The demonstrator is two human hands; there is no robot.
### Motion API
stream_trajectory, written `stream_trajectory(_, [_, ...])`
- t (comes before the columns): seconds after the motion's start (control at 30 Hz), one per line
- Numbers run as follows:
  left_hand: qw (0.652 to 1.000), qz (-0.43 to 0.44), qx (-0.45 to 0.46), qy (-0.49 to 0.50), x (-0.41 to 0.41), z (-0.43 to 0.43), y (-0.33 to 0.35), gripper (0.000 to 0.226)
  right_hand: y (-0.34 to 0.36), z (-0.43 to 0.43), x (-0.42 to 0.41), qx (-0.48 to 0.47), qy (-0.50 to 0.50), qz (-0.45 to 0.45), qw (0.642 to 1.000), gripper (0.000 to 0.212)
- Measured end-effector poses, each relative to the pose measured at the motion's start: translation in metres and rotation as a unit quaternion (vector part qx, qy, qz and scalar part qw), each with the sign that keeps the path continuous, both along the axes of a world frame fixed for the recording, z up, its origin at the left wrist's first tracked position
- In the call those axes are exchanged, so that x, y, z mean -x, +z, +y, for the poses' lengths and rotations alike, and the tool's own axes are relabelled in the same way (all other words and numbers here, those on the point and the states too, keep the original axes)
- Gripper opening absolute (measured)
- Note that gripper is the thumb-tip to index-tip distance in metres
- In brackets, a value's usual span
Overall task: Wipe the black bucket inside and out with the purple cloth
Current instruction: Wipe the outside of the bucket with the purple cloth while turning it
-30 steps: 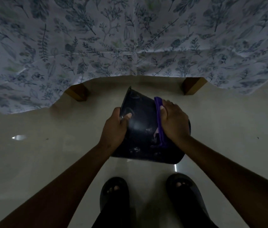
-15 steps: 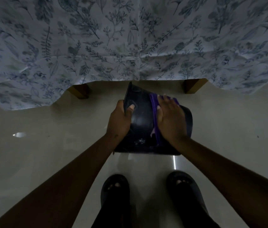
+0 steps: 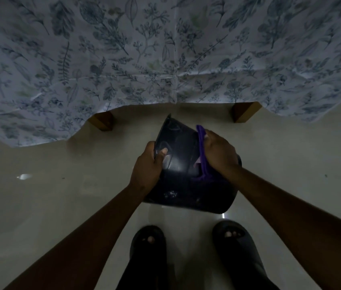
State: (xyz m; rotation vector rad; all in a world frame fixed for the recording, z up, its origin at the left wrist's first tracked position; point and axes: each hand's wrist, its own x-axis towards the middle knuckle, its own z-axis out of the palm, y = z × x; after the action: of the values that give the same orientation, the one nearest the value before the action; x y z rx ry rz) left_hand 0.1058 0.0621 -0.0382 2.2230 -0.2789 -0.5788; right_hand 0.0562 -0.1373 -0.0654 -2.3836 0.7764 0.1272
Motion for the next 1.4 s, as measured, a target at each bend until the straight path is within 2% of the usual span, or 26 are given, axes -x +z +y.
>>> stream_trajectory(0.07, [1.000,-0.006,-0.007,-0.004,-0.003,0.000,0.000,0.029,-0.003,0.008,0.023,0.049,-0.008,-0.012,0.999,0.038])
stream_trajectory(0.13, [1.000,-0.008,-0.012,-0.005,-0.008,-0.001,-0.001,0.028,-0.006,0.039,0.052,0.104,0.072,-0.020,0.992,0.048])
stream_trajectory(0.2, [1.000,-0.002,-0.012,-0.008,-0.009,-0.001,-0.003,0.027,-0.005,0.065,0.067,0.108,0.135,-0.033,0.984,0.052])
stream_trajectory(0.3, [1.000,0.008,-0.005,-0.009,-0.004,0.001,-0.002,0.028,0.001,0.061,0.045,0.105,0.172,-0.070,0.977,0.050])
stream_trajectory(0.37, [1.000,0.003,-0.005,-0.009,-0.004,-0.001,-0.001,0.027,0.000,0.040,0.019,0.094,0.159,-0.078,0.980,0.045])
stream_trajectory(0.5, [1.000,-0.002,-0.011,-0.005,-0.006,-0.006,0.003,0.028,-0.004,0.001,-0.004,-0.031,0.047,-0.017,0.998,0.044])
stream_trajectory(0.57, [1.000,-0.001,-0.018,-0.006,-0.007,-0.006,0.002,0.029,-0.006,0.015,0.017,0.023,0.068,-0.026,0.997,0.048])
stream_trajectory(0.63, [1.000,0.003,-0.019,-0.005,-0.011,-0.009,0.001,0.029,-0.005,0.045,0.049,0.085,0.139,-0.033,0.986,0.052])
stream_trajectory(0.77, [1.000,0.019,-0.014,-0.001,-0.013,-0.011,0.002,0.027,0.000,0.064,0.063,0.101,0.206,-0.062,0.971,0.051])
stream_trajectory(0.87, [1.000,0.027,-0.004,-0.015,-0.009,-0.006,0.001,0.026,-0.001,0.038,0.015,0.082,0.158,-0.066,0.982,0.046])
stream_trajectory(0.97, [0.999,0.020,-0.012,-0.024,-0.005,-0.005,0.003,0.027,-0.010,0.000,-0.016,-0.063,0.041,0.029,0.997,0.042])
stream_trajectory(1.0, [0.999,0.018,-0.012,-0.027,-0.004,-0.005,0.003,0.028,-0.011,-0.003,-0.013,-0.069,0.025,0.032,0.997,0.042])
stream_trajectory(1.1, [0.999,0.023,-0.017,-0.023,-0.006,-0.005,-0.001,0.030,-0.012,0.026,0.028,0.042,0.089,-0.032,0.995,0.046])
stream_trajectory(1.2, [0.999,0.039,-0.019,-0.010,-0.011,-0.011,-0.002,0.031,-0.003,0.066,0.070,0.091,0.184,-0.048,0.978,0.051])
stream_trajectory(1.33, [0.999,0.047,0.003,-0.012,-0.013,-0.017,0.002,0.030,-0.003,0.046,0.049,0.125,0.202,-0.064,0.969,0.049])
stream_trajectory(1.4, [0.999,0.043,0.004,-0.014,-0.015,-0.023,0.005,0.030,-0.004,0.024,0.025,0.102,0.158,-0.068,0.980,0.046])
